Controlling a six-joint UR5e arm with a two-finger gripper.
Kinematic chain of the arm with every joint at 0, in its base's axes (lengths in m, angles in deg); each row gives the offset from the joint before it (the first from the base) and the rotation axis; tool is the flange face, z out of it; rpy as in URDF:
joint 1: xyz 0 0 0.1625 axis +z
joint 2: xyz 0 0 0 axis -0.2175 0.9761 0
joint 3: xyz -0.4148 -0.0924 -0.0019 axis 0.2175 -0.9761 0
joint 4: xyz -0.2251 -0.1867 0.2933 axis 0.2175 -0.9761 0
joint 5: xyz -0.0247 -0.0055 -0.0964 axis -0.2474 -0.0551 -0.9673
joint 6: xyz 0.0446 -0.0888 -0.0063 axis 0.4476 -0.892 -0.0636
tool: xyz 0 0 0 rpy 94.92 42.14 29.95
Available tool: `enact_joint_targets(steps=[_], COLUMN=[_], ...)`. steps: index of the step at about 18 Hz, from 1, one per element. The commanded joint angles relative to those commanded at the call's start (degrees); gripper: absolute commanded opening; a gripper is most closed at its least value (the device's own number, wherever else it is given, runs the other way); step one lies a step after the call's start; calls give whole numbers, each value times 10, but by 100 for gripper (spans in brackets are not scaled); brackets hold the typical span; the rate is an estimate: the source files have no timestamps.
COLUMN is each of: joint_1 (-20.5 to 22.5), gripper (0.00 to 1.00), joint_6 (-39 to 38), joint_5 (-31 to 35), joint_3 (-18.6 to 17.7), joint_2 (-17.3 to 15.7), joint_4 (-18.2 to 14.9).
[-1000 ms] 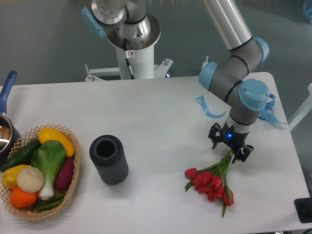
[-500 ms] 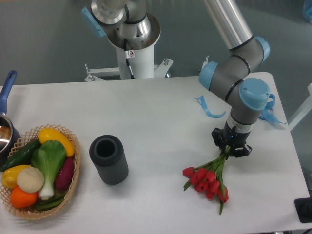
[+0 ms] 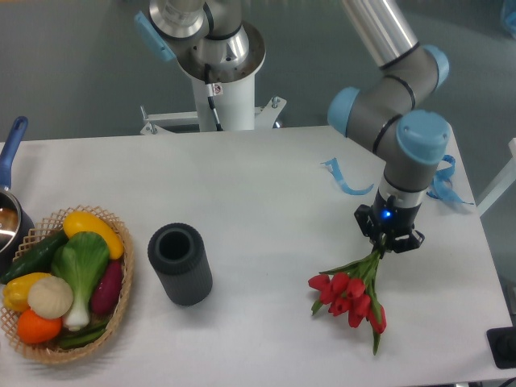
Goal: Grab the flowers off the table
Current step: 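Lift the gripped red tulips up off the table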
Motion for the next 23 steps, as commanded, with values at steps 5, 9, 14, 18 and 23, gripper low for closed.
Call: enact_joint_targets(steps=[5,9,14,18,23], joint_1=[2,9,23,46,48], gripper=[4,4,4,4,4], joint_6=[-98,-128,-155,-155,-155], joint_5=[-165,-300,-367,-405,-413], joint_3=[4,-5,-8,-11,-15], joint_2=[-67,-85,-109,-110,-109], joint_4=[2,4,4,4,4])
